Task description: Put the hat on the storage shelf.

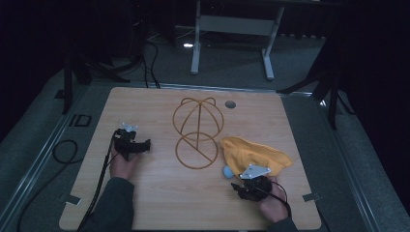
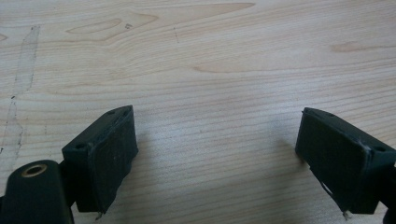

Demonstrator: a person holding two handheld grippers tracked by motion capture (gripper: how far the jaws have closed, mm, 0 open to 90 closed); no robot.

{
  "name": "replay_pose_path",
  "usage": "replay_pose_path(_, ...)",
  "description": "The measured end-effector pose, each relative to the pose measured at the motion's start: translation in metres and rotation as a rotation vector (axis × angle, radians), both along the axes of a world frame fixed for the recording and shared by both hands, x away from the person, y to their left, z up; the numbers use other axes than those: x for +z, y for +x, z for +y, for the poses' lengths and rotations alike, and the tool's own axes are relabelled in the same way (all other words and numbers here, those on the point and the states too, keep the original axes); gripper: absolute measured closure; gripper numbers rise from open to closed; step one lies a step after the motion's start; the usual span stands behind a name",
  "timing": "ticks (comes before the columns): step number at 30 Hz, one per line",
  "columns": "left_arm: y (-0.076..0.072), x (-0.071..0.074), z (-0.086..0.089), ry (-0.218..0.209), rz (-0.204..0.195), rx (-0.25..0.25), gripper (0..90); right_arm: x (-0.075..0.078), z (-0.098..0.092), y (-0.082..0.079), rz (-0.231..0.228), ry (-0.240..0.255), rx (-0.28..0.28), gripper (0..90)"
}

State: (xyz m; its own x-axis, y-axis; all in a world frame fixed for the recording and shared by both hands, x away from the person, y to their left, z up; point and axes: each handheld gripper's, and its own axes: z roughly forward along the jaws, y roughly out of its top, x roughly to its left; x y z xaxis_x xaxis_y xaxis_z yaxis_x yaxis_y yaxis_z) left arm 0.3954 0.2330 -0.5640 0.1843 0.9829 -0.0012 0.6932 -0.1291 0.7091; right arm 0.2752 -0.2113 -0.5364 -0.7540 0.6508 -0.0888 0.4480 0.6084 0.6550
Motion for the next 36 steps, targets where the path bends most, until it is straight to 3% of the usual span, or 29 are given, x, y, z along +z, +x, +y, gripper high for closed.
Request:
replay_pose_path(10, 0.000, 0.000, 0.000, -0.001, 0.000, 0.000, 12.8, 0.012, -0.013, -0.005, -0.028, 0.013, -0.015, 53.3)
replay_pose_path(17, 0.000, 0.000, 0.000, 0.000, 0.000, 0.000, 12.8, 0.024, -0.038, -0.011, -0.051, 0.026, -0.064, 53.6)
replay_pose_path(30, 0.000, 0.000, 0.000, 0.002, 0.002, 0.000, 12.8, 0.015, -0.072, -0.022, -0.005, -0.020, -0.127, 50.7)
replay_pose_path(36, 0.000, 0.000, 0.000, 0.002, 0.002, 0.000, 12.8, 0.010, -0.082, -0.016, 0.043, -0.022, -0.186, 45.9)
